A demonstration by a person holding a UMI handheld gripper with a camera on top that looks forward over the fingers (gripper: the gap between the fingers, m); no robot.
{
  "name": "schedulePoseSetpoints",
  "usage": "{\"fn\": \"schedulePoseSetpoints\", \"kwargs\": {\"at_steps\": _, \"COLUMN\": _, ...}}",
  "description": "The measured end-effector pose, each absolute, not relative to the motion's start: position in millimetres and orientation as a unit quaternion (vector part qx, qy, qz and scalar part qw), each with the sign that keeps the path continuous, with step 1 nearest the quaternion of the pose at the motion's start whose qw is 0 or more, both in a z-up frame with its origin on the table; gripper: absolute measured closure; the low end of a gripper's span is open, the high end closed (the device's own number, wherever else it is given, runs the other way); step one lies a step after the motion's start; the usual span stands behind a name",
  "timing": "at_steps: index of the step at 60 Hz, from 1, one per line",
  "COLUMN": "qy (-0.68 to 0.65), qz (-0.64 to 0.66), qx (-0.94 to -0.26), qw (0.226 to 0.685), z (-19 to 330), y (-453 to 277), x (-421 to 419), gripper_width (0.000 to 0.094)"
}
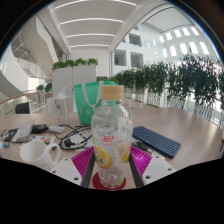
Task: Pour water
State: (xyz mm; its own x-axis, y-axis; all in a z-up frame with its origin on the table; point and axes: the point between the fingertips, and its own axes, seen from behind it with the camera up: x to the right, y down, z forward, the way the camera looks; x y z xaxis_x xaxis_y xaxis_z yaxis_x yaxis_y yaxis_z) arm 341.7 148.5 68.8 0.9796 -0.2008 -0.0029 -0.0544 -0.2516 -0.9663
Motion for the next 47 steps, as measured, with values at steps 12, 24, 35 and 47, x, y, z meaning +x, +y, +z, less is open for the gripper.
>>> {"fn": "schedulePoseSetpoints", "kwargs": {"at_steps": 12, "qy": 0.072, "qz": -0.048, "qx": -0.814, "qw": 0.574, "z": 91, "y": 69, "x": 308, "gripper_width": 0.0101}}
{"fn": "schedulePoseSetpoints", "kwargs": {"at_steps": 24, "qy": 0.102, "qz": -0.053, "qx": -0.817, "qw": 0.565, "z": 146, "y": -40, "x": 261, "gripper_width": 0.0094}}
{"fn": "schedulePoseSetpoints", "kwargs": {"at_steps": 35, "qy": 0.128, "qz": -0.058, "qx": -0.812, "qw": 0.567, "z": 199, "y": -134, "x": 193, "gripper_width": 0.0094}}
{"fn": "schedulePoseSetpoints", "kwargs": {"at_steps": 47, "qy": 0.136, "qz": -0.076, "qx": -0.796, "qw": 0.585, "z": 253, "y": -207, "x": 145, "gripper_width": 0.0098}}
